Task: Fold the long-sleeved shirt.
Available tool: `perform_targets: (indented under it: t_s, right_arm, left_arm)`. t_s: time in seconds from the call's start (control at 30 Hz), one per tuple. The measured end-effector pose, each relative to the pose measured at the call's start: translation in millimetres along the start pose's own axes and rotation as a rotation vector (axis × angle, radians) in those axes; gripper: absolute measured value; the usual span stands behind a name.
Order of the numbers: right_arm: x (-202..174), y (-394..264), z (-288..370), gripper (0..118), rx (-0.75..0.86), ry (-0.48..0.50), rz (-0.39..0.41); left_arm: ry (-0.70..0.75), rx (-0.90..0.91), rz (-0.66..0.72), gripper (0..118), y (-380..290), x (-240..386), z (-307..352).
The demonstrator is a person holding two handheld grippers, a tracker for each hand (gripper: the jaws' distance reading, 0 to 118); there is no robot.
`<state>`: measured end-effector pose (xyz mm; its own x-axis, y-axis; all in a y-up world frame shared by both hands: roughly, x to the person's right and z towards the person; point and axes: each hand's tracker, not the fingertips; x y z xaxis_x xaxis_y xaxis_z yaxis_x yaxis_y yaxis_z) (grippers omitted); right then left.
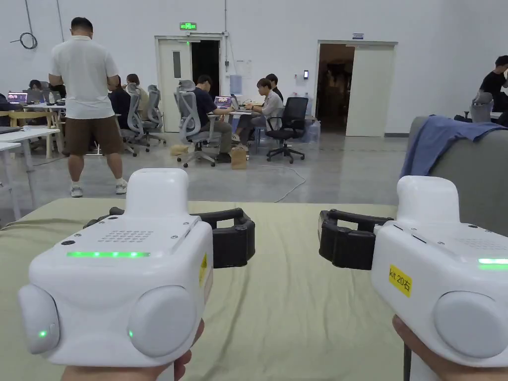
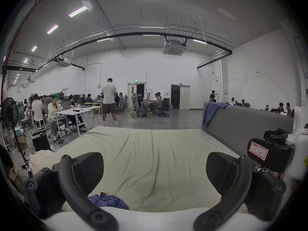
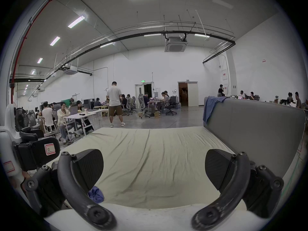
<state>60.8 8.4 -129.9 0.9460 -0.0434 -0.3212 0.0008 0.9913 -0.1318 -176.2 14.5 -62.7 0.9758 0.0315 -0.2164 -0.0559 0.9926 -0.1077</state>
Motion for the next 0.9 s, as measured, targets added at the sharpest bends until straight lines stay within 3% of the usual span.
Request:
perform_targets:
  t_s: [0.9]
  right_arm:
    - [3.6, 1.4, 5.5, 118, 0.016, 0.006, -0.012]
  left_arm:
    - [-0.004, 0.043, -0.013, 118, -0.9, 2.1, 1.1]
